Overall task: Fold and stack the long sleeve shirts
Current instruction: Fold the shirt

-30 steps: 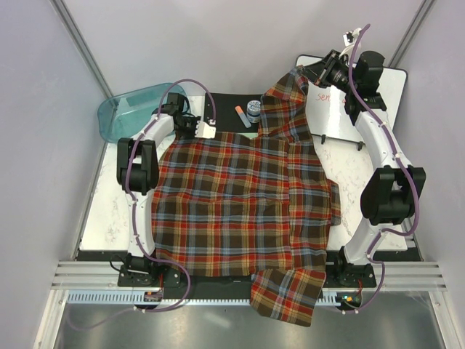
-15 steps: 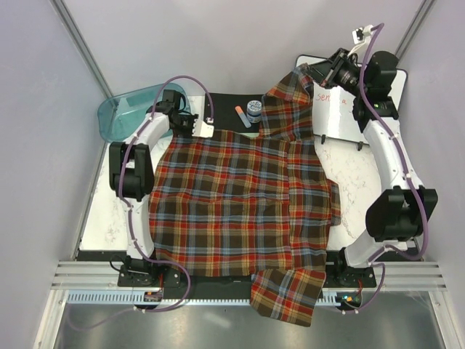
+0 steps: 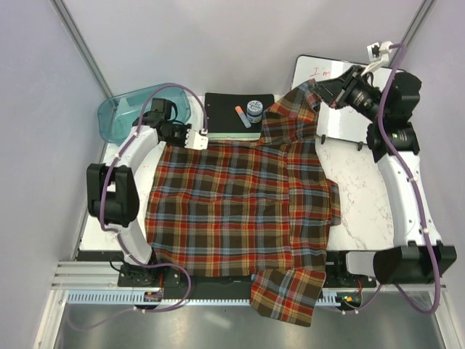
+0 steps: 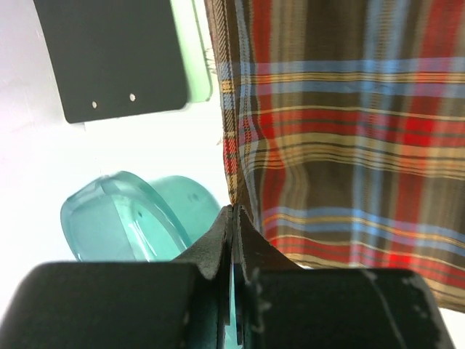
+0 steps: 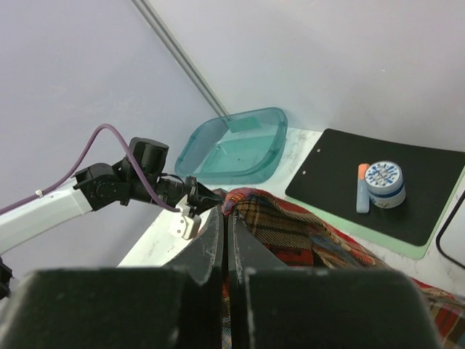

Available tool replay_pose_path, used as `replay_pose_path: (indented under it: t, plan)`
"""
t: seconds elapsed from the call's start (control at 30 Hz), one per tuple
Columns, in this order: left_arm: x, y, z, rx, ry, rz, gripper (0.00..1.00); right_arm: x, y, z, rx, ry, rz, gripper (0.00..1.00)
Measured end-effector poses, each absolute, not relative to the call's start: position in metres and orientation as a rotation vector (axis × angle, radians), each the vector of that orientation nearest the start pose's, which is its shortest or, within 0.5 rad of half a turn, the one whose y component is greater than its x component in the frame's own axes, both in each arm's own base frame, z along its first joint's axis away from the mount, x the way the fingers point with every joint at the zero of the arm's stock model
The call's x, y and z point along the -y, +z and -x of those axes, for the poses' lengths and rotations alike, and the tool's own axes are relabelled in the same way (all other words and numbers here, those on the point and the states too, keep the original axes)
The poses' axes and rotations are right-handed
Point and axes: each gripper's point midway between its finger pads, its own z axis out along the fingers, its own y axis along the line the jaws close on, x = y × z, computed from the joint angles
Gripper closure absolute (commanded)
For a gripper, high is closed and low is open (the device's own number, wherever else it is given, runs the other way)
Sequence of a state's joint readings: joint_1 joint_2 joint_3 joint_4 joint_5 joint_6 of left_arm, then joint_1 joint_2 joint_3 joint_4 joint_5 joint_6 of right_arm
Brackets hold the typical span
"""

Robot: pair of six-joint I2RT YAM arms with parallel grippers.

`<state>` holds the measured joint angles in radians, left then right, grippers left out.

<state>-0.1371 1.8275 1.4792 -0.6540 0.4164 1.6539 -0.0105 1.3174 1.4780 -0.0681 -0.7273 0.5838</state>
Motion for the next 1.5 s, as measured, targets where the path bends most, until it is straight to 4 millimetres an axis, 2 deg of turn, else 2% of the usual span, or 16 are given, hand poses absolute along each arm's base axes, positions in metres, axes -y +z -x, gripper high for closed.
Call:
replay_pose_path:
  t: [0.37, 0.6, 0.7, 0.8, 0.93, 1.07, 1.17, 1.37, 1.5]
  plan:
    - [0.089, 0.146, -0.406, -1.409, 0.131, -2.002, 0.98, -0.13, 0.463, -0.27, -1.536, 0.983, 0.157, 1.0]
    - [0.084, 0.151, -0.369, -1.396, 0.146, -1.994, 0.98, -0.13, 0.447, -0.205, -1.565, 0.981, 0.136, 1.0]
    - [0.083, 0.145, -0.351, -1.398, 0.135, -2.002, 0.98, -0.129, 0.438, -0.181, -1.58, 0.967, 0.142, 1.0]
    - [0.083, 0.129, -0.333, -1.416, 0.098, -2.025, 0.98, -0.129, 0.424, -0.164, -1.599, 0.957, 0.153, 1.0]
    - [0.085, 0.105, -0.313, -1.452, 0.034, -2.066, 0.98, -0.128, 0.393, -0.159, -1.676, 0.955, 0.132, 1.0]
    - [0.084, 0.083, -0.296, -1.493, -0.018, -2.101, 0.98, -0.128, 0.362, -0.168, -1.764, 0.964, 0.094, 1.0]
    - [0.081, 0.072, -0.292, -1.541, -0.044, -2.11, 0.98, -0.127, 0.345, -0.176, -1.818, 0.968, 0.071, 1.0]
    - [0.079, 0.061, -0.289, -1.607, -0.077, -2.098, 0.98, -0.123, 0.333, -0.195, -1.865, 0.942, 0.049, 1.0]
    - [0.082, 0.061, -0.286, -1.629, -0.091, -2.086, 0.98, -0.119, 0.339, -0.206, -1.867, 0.901, 0.053, 1.0]
